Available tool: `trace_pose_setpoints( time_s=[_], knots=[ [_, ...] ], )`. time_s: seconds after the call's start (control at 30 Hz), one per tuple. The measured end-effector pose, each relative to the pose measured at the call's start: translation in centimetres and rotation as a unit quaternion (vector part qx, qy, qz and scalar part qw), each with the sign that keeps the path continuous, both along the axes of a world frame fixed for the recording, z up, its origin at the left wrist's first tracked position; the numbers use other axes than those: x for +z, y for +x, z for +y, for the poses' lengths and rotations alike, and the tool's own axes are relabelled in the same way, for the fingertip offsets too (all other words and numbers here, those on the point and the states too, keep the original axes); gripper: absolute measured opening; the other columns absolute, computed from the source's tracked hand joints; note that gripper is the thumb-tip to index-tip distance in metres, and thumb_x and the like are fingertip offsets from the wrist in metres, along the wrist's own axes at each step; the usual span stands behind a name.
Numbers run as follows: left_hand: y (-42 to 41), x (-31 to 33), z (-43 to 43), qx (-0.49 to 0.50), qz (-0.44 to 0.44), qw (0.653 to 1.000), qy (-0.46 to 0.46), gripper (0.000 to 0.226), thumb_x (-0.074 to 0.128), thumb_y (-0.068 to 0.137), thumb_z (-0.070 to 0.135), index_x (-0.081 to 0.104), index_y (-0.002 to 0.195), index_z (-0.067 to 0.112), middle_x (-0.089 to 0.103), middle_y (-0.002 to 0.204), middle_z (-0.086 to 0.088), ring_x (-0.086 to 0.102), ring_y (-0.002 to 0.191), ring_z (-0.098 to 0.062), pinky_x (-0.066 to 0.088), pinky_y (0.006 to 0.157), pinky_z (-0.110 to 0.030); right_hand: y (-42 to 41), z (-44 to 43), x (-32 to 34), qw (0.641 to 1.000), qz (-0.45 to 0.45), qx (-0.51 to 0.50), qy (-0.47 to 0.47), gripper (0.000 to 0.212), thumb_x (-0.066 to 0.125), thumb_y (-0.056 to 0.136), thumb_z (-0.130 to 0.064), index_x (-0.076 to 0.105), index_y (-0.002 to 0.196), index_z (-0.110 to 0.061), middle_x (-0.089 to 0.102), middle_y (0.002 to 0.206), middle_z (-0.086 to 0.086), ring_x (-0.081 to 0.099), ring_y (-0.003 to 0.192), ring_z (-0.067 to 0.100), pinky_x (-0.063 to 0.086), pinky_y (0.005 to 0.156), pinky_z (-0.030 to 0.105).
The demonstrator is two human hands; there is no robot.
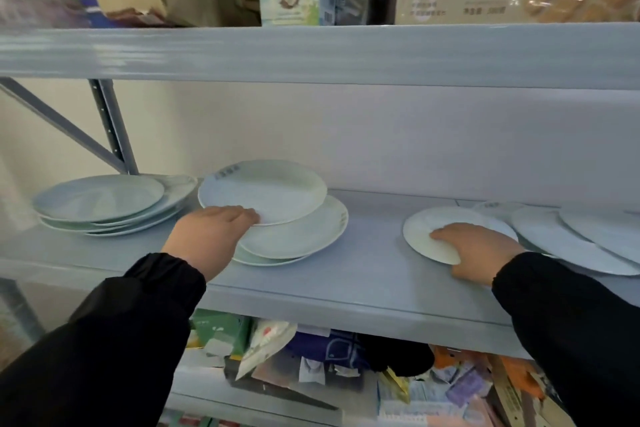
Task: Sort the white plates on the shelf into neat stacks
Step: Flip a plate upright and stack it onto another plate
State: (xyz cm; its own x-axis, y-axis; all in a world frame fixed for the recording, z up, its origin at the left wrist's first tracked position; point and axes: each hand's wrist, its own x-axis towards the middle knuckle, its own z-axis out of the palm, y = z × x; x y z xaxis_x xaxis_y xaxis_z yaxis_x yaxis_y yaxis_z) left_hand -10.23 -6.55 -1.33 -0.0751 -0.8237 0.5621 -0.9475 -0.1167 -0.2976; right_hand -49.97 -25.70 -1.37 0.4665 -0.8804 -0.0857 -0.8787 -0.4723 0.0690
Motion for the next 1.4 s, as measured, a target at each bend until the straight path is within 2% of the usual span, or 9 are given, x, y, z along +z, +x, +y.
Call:
trace_pose_setpoints(
  time_s=[0.1, 0.3, 0.4, 0.53, 0.63, 0.7, 0.87, 1.0, 1.4],
  knots=[
    [1.4, -1.8, 0.0, 0.019, -0.008, 0.997, 0.076, 0.059, 0.063, 0.066, -0.013, 0.067, 0.115, 0.018, 0.073, 0.101, -0.004, 0.070, 0.082, -0.030, 0.058, 0.061, -0.040, 0.8, -0.1, 0.6, 1.000, 0.017, 0.001, 0.013, 0.081, 0.063, 0.082, -0.023, 0.027, 0.152, -0.038, 0.027, 0.159, -0.008, 0.029, 0.144, 0.015, 0.025, 0.118, 0.033],
    [2.5, -3.6, -0.1, 0.016, 0.007, 0.990, 0.138, 0.058, 0.043, 0.088, -0.004, 0.047, 0.139, 0.024, 0.059, 0.131, 0.002, 0.059, 0.114, -0.026, 0.052, 0.088, -0.037, 2.4, 0.4, 0.8, 0.999, 0.014, -0.030, 0.030, 0.082, 0.064, 0.083, -0.030, 0.025, 0.154, -0.033, 0.029, 0.159, -0.004, 0.031, 0.144, 0.018, 0.027, 0.116, 0.030],
    [3.1, -3.8, -0.1, -0.028, 0.012, 0.992, 0.124, 0.057, 0.051, 0.081, -0.007, 0.057, 0.131, 0.020, 0.065, 0.124, -0.001, 0.064, 0.107, -0.027, 0.053, 0.088, -0.039, 3.2, 0.6, 0.5, 0.999, -0.011, -0.038, 0.026, 0.076, 0.061, 0.085, -0.037, 0.029, 0.154, -0.032, 0.030, 0.158, -0.003, 0.031, 0.144, 0.018, 0.026, 0.116, 0.031],
    [3.5, -3.9, -0.3, -0.060, -0.025, 0.992, 0.107, 0.050, 0.075, 0.060, 0.000, 0.073, 0.105, 0.021, 0.074, 0.099, 0.004, 0.071, 0.082, -0.019, 0.058, 0.081, -0.034, 4.4, 1.4, 0.5, 0.999, -0.027, -0.038, 0.014, 0.071, 0.060, 0.088, -0.037, 0.032, 0.152, -0.030, 0.032, 0.157, -0.002, 0.030, 0.143, 0.019, 0.026, 0.115, 0.033],
    [3.4, -3.6, 0.1, -0.079, -0.019, 0.991, 0.110, 0.035, 0.058, 0.074, 0.018, 0.073, 0.105, 0.022, 0.074, 0.098, 0.006, 0.071, 0.082, -0.017, 0.056, 0.084, -0.033, 5.0, 1.7, 0.5, 0.998, -0.038, -0.042, 0.001, 0.070, 0.060, 0.087, -0.040, 0.032, 0.151, -0.032, 0.032, 0.157, -0.002, 0.030, 0.142, 0.020, 0.029, 0.114, 0.038],
    [3.3, -3.3, 0.4, -0.074, -0.004, 0.989, 0.125, 0.045, 0.041, 0.078, 0.029, 0.072, 0.109, 0.022, 0.074, 0.100, 0.006, 0.070, 0.086, -0.016, 0.055, 0.087, -0.033, 5.2, 1.7, 0.5, 0.998, -0.040, -0.044, -0.001, 0.071, 0.059, 0.087, -0.042, 0.030, 0.152, -0.034, 0.028, 0.159, -0.003, 0.028, 0.144, 0.020, 0.028, 0.115, 0.040],
    [2.9, -2.2, 0.6, -0.063, 0.024, 0.989, 0.128, 0.056, 0.041, 0.082, 0.049, 0.067, 0.122, 0.021, 0.072, 0.109, 0.002, 0.067, 0.101, -0.020, 0.051, 0.092, -0.034, 5.3, 1.7, 0.5, 0.998, -0.039, -0.045, -0.011, 0.075, 0.056, 0.088, -0.046, 0.023, 0.154, -0.036, 0.018, 0.163, -0.001, 0.018, 0.148, 0.020, 0.026, 0.116, 0.041],
    [2.2, -1.0, 0.1, -0.058, 0.061, 0.988, 0.126, 0.070, 0.028, 0.085, 0.060, 0.052, 0.140, 0.024, 0.061, 0.133, 0.002, 0.055, 0.124, -0.020, 0.039, 0.105, -0.034, 5.3, 1.8, 0.5, 0.998, -0.047, -0.044, -0.017, 0.078, 0.055, 0.087, -0.050, 0.018, 0.155, -0.038, 0.013, 0.165, -0.001, 0.012, 0.150, 0.021, 0.022, 0.118, 0.043],
    [-5.2, 1.5, -5.0, -0.120, 0.091, 0.983, 0.103, 0.073, 0.025, 0.085, 0.064, 0.045, 0.144, 0.027, 0.057, 0.137, 0.003, 0.053, 0.125, -0.021, 0.040, 0.102, -0.036, 2.3, 3.9, 1.2, 0.994, -0.082, -0.033, -0.057, 0.080, 0.053, 0.087, -0.057, 0.016, 0.155, -0.038, 0.013, 0.165, 0.000, 0.009, 0.151, 0.025, 0.019, 0.120, 0.045]
  ],
)
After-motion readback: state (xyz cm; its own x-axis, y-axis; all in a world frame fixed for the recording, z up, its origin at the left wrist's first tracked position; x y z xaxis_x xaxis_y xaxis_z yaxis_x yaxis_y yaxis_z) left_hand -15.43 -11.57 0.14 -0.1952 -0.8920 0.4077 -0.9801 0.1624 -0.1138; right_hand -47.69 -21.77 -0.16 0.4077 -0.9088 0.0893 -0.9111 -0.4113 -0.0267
